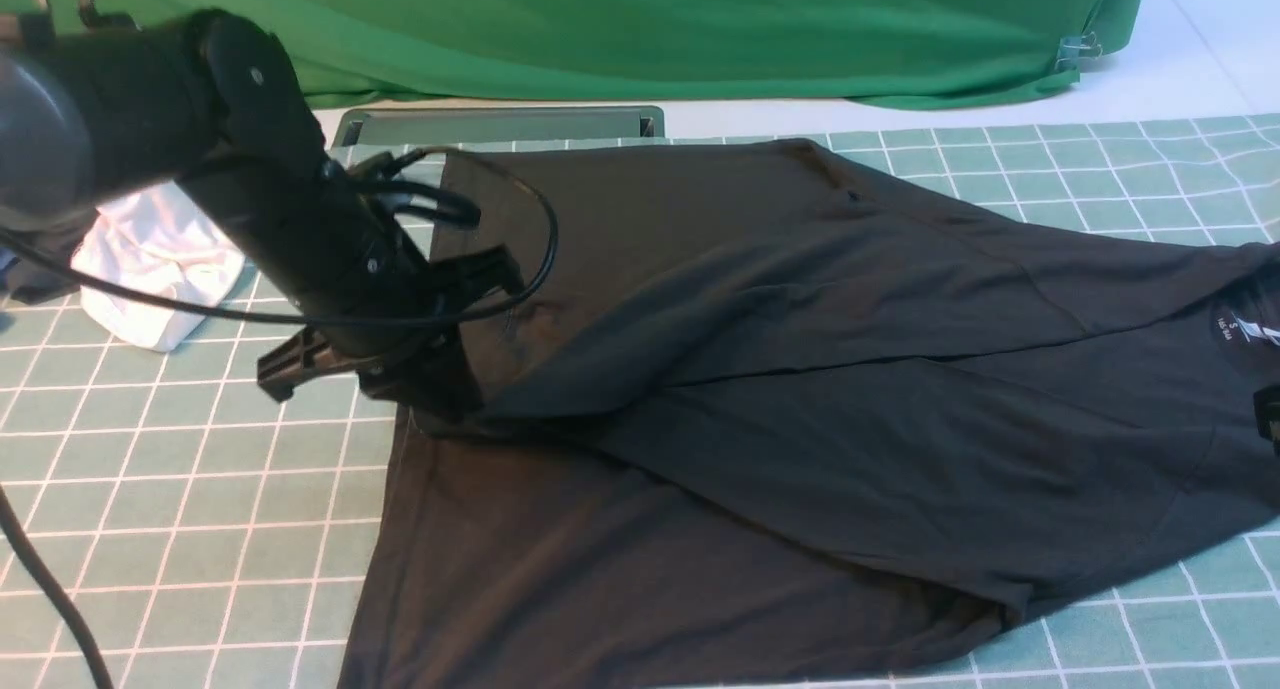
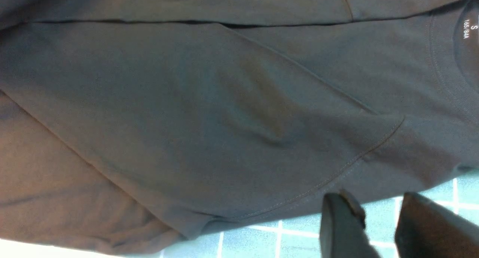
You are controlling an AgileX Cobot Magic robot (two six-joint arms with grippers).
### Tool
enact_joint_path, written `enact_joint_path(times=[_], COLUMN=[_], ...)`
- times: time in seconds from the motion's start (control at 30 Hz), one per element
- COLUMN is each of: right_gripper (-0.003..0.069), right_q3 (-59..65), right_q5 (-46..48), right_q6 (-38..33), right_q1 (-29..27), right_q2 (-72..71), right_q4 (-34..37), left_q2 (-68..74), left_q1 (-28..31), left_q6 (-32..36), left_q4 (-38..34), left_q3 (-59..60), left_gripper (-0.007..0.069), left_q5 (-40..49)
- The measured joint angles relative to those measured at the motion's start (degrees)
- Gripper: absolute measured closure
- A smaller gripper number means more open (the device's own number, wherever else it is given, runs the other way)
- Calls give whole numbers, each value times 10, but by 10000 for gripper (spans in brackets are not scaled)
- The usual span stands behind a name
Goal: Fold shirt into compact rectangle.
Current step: 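Fold the left side of the dark shirt inward over its body with the left gripper, then grasp the near edge of the shirt at its hem and shoulder corners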
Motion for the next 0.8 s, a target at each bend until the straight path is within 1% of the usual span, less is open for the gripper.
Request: enact_joint_path(times=[0.13,0.23,0.33,0.43,0.53,0.57,0.6,0.73,0.8], right_gripper=[420,420,420,420,420,420,419,417,417], right_q3=[0,0,0,0,0,0,0,0,0], right_q5=[0,0,0,0,0,0,1,1,2], right_q6=[0,0,0,0,0,0,0,0,0], right_q1=[0,0,0,0,0,0,0,0,0], right_q2=[0,0,0,0,0,0,0,0,0], right_q4=[0,0,0,0,0,0,1,1,1], left_q2=[-1,-1,-1,-1,-1,-1,-1,-1,-1], left_q1=[0,0,0,0,0,0,0,0,0], left_q6=[-8,-8,-8,-8,-6,-6,-6,-6,-6], left_q4=[3,3,4,8,10,11,17,18,16], left_q3=[2,2,2,2,-1,-2,-11,-24,-21], left_gripper=[601,584,540,467,372,366,316,239,223], left_q5=[5,22,48,74,79,80,82,66,53])
